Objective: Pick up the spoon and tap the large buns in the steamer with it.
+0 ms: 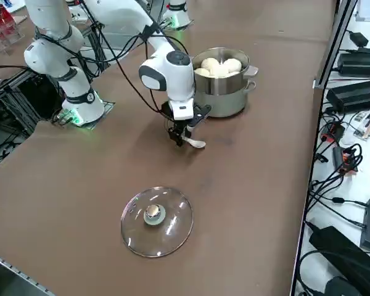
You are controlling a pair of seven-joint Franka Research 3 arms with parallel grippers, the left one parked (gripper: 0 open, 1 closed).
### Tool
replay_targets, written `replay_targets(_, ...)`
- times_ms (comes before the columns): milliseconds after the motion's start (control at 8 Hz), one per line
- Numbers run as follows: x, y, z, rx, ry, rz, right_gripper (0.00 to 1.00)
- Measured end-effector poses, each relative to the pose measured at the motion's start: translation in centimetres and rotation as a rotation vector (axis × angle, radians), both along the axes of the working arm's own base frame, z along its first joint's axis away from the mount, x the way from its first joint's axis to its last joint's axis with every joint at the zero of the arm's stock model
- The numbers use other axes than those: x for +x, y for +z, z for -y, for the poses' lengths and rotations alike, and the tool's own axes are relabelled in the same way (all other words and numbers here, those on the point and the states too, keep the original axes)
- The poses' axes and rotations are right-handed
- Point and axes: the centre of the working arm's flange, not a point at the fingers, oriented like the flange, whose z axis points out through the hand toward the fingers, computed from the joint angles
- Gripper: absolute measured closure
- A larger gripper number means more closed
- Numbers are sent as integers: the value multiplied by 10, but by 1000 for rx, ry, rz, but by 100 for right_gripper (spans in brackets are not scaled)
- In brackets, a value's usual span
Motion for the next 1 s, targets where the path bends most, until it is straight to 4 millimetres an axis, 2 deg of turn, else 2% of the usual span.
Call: replay_targets(1000,6,-7,-2,-1,5,1,49)
